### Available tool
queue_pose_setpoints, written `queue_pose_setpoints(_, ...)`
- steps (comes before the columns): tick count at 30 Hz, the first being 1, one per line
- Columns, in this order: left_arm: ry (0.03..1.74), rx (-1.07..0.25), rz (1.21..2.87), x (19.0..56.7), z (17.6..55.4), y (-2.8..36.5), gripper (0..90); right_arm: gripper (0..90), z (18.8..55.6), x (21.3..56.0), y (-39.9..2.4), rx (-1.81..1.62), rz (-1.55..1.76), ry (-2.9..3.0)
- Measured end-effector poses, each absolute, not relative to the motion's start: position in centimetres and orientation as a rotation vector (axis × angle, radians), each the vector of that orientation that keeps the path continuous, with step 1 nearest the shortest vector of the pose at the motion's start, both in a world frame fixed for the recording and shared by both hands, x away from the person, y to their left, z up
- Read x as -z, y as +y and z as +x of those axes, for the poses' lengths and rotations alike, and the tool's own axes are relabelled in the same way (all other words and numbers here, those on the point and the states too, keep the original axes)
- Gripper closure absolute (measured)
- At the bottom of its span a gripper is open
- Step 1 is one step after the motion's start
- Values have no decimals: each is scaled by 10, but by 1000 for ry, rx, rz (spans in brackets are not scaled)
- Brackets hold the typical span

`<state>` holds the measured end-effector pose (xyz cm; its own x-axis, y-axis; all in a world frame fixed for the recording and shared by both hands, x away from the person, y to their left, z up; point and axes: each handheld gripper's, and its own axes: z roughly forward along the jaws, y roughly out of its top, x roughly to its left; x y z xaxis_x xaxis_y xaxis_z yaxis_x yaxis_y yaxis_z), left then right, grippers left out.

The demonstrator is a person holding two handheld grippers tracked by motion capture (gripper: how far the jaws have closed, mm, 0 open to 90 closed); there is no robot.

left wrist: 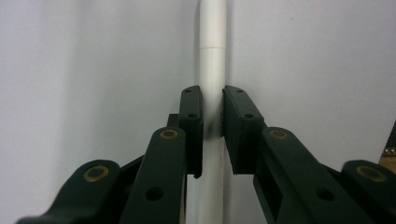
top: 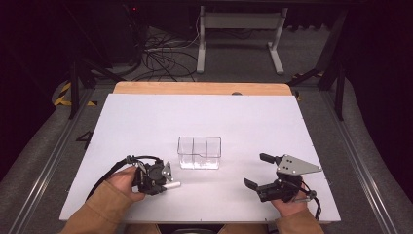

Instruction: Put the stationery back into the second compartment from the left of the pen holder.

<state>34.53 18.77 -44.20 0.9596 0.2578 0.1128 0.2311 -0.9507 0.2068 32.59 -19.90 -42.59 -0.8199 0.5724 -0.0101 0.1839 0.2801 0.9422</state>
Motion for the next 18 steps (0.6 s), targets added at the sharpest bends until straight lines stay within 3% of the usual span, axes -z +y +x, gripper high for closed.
queue_pose_setpoints(8, 386, -278, 2857, 428, 343, 192, 788, 31, 326, 427, -199, -1554, 686, 2211)
queue_pose_setpoints(18, 414, -312, 2667, 408, 340, 203, 788, 31, 326, 427, -197, -1550, 682, 2215)
